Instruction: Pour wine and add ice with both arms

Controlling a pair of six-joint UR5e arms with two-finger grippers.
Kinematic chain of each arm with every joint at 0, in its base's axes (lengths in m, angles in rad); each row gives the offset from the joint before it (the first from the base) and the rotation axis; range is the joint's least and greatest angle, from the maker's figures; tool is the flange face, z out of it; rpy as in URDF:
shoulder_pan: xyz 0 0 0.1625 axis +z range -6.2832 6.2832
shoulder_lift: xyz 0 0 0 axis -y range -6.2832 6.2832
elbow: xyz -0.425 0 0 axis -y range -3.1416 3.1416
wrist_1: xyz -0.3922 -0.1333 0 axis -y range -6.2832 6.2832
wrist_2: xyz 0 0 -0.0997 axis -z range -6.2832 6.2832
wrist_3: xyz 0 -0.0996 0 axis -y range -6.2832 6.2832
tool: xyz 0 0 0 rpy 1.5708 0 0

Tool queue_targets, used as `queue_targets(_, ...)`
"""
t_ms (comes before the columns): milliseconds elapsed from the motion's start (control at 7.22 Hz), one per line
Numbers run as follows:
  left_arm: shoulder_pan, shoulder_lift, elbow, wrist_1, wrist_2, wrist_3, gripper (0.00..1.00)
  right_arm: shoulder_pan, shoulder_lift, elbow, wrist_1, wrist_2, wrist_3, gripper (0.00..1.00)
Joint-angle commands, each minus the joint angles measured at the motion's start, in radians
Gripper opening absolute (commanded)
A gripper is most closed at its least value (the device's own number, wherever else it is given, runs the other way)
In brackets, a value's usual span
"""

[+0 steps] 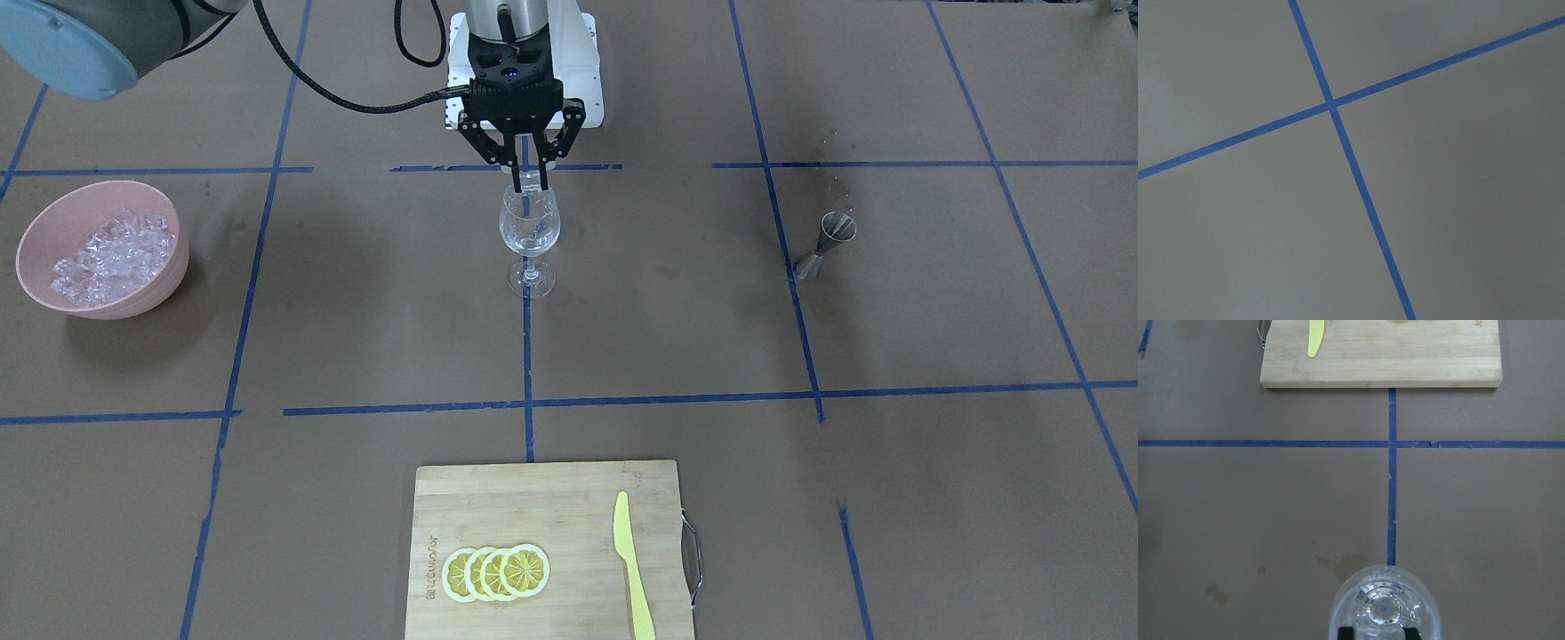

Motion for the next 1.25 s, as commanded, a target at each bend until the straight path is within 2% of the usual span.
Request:
queue_targets(0, 0.0, 0.0, 0.002, 0.0, 0.0, 0.0, 1.0, -0.001, 0.001, -0.008, 0.001, -0.011, 0.0, 0.99)
queue_targets(692, 0.0, 0.002, 0.005, 0.003, 0.005, 0.0, 1.0, 0.031, -0.013, -0.001, -0.009, 0.026, -0.019, 1.0)
queue_targets(831, -0.002, 0.006, 0.0, 0.006, 0.014, 0.0, 1.0, 0.104, -0.04, 0.002, -0.013, 0.105, -0.056, 1.0)
queue_targets(1108, -0.009, 0.04, -0.003, 0.008, 0.015, 0.0, 1.0, 0.297, -0.176, 0.033, -0.003, 0.255, -0.32, 1.0)
